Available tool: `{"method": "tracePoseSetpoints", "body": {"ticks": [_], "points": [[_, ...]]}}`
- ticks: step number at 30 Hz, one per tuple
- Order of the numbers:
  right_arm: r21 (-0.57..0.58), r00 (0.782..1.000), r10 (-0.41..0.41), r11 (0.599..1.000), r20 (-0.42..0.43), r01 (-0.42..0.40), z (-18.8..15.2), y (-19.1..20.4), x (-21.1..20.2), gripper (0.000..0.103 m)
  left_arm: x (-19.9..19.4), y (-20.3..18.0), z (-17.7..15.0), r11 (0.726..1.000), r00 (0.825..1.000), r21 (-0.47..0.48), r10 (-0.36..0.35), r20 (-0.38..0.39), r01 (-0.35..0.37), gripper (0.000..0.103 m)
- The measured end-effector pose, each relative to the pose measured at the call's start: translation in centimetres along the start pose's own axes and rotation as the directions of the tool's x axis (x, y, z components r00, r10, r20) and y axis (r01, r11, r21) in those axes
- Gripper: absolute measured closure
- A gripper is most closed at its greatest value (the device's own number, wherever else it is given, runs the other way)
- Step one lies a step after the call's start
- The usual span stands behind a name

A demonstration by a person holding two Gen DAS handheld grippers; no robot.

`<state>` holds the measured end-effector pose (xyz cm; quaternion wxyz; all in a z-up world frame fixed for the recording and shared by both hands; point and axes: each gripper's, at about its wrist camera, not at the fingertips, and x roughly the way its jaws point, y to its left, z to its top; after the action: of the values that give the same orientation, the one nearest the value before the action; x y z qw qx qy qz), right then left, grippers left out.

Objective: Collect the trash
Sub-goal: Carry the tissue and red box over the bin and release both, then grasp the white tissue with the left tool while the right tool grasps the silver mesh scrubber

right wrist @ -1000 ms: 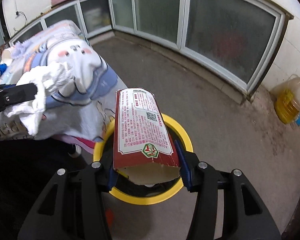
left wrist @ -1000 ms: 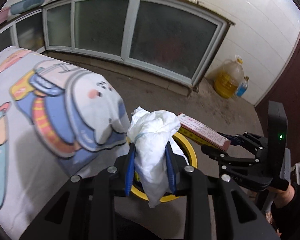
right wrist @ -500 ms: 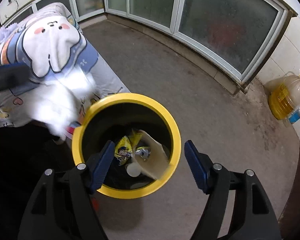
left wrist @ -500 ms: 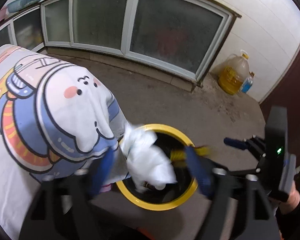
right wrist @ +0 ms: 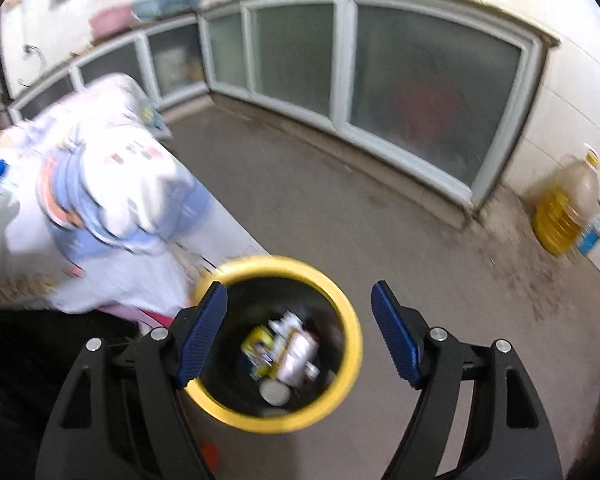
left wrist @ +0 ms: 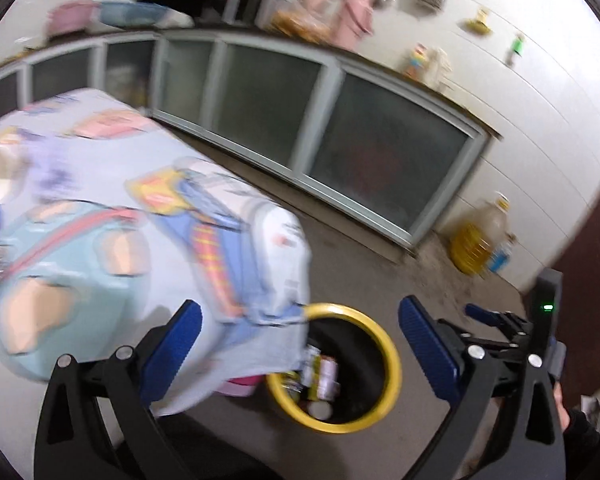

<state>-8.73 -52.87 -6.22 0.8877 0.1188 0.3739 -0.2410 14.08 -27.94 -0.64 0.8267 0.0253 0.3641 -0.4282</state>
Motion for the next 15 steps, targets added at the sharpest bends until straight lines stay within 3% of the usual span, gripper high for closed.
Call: {"method": "tracePoseSetpoints", "body": {"ticks": [3,8,15], "points": [[-0.041,0.996,0.074,0.997,0.055,-0.072,1.8,2.6,-1.0,0.032,-3.8,3.1,-0.2,0.996,0.995,-0.050,0.072,0.070,-0.069,0.008],[-0.129,0.978,0.184,0.977,0.097,-0.171,4.6,8.5,-1.3,0.032,-9.0,9.2,-0.3,0.965,0.963,-0.152,0.236,0.130,-0.216,0.008],[-0.247,0.945,0.311,0.928,0.104,-0.278,8.5,17.6,-0.3,0.032,-13.9,16.9,-0.7,0.870,0.875,-0.252,0.465,0.133,-0.424,0.008]]}}
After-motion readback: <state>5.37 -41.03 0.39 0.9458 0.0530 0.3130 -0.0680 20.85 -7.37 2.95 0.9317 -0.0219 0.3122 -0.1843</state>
